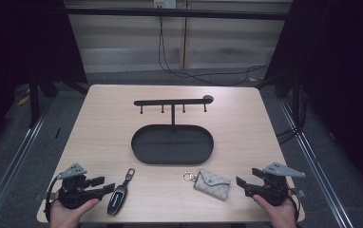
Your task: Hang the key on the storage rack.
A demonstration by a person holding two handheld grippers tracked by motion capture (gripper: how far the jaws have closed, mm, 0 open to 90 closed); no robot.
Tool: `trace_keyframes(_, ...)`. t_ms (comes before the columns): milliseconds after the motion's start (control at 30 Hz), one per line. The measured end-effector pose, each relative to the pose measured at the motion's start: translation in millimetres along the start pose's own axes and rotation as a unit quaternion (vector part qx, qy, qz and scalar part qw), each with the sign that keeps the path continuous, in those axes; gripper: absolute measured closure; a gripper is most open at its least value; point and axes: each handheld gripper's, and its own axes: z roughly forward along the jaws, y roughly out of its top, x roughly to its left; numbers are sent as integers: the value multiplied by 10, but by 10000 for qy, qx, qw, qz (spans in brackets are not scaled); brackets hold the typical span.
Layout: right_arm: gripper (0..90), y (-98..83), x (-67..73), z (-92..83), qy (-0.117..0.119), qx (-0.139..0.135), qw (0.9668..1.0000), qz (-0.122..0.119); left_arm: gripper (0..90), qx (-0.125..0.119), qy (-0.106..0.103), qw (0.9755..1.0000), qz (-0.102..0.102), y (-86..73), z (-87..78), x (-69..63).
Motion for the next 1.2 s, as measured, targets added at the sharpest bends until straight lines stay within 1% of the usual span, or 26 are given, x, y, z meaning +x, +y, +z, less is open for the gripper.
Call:
trace_keyframes(67,254,1,-5,-7,-11,-24,10000,33,432,36,-14,10000,58,1,6,-29)
trace_keyframes(100,254,2,-14,-14,18,-55,10000,70,432,34,-43,10000,48,2,13,-37)
trace_keyframes(133,252,-3,-33,-25,-21,-95,9999,142,415,44,-69,10000,21,3,18,-39)
trace_keyframes(200,253,-5,-44,-30,-12,-131,9998,160,401,29,-190,9998,-86,1,10,-42)
trace_keyframes(233,253,-5,-49,-36,-31,-151,9997,184,385,8,-261,9996,-113,2,2,-39)
trace_keyframes(267,252,-6,-50,-39,-58,-158,9997,187,382,-15,-299,9994,-187,3,-7,-47)
trace_keyframes(300,252,-6,-50,-42,-41,-153,9997,191,384,-26,-254,9995,-184,6,-14,-53)
trace_keyframes(367,249,-10,-41,-44,-13,-149,9998,166,393,-18,-265,9995,-188,5,-19,-62)
trace_keyframes(400,250,-12,-33,-41,0,-129,9998,124,412,-14,-212,9995,-224,2,-20,-70)
trace_keyframes(433,250,-12,-26,-33,45,-91,9999,84,456,-18,-98,9994,-331,-3,-17,-76)
trace_keyframes(467,250,-10,-16,-22,79,-32,9999,71,477,43,-128,9993,-363,-7,-12,-72)
trace_keyframes(533,251,-7,0,-14,117,-48,9999,20,485,174,-126,9991,-362,-15,5,-72)
trace_keyframes(567,251,-9,6,-16,86,-21,10000,11,488,227,-255,9987,-376,-2,12,-65)
trace_keyframes(633,251,-10,8,-19,107,-32,9999,13,523,242,-255,9987,-373,9,17,-62)
trace_keyframes(667,251,-10,7,-21,83,-48,10000,-1,523,276,-225,9986,-381,24,26,-65)
trace_keyframes(700,251,-10,2,-19,70,-51,10000,29,533,368,-82,9987,-353,42,28,-73)
trace_keyframes(733,251,-7,-19,-6,87,-16,9999,86,542,435,85,9987,-245,71,32,-93)
trace_keyframes(767,251,-7,-19,-6,87,-16,9999,86,540,435,85,9987,-245,71,32,-93)
trace_keyframes(800,251,-7,-24,1,63,-5,9999,102,540,470,-3,9986,-260,93,33,-93)
trace_keyframes(867,251,-9,-30,21,56,48,9999,141,518,540,6,9983,-232,122,34,-98)
trace_keyframes(900,252,-8,-26,24,49,57,9999,105,506,592,-41,9980,-223,139,34,-102)
trace_keyframes(933,252,-8,-26,24,49,57,9999,105,506,649,-21,9978,-158,157,33,-105)
trace_keyframes(1033,252,-10,-15,17,36,42,10000,78,507,779,-58,9969,1,219,25,-111)
trace_keyframes(1133,252,-8,-21,23,18,45,9999,112,517,901,-43,9959,89,275,36,-123)
trace_keyframes(1167,252,-8,-22,22,19,44,9999,128,517,960,-61,9953,69,300,48,-129)
trace_keyframes(1200,246,-7,-22,20,22,32,9999,152,517,1018,-22,9948,95,320,60,-132)
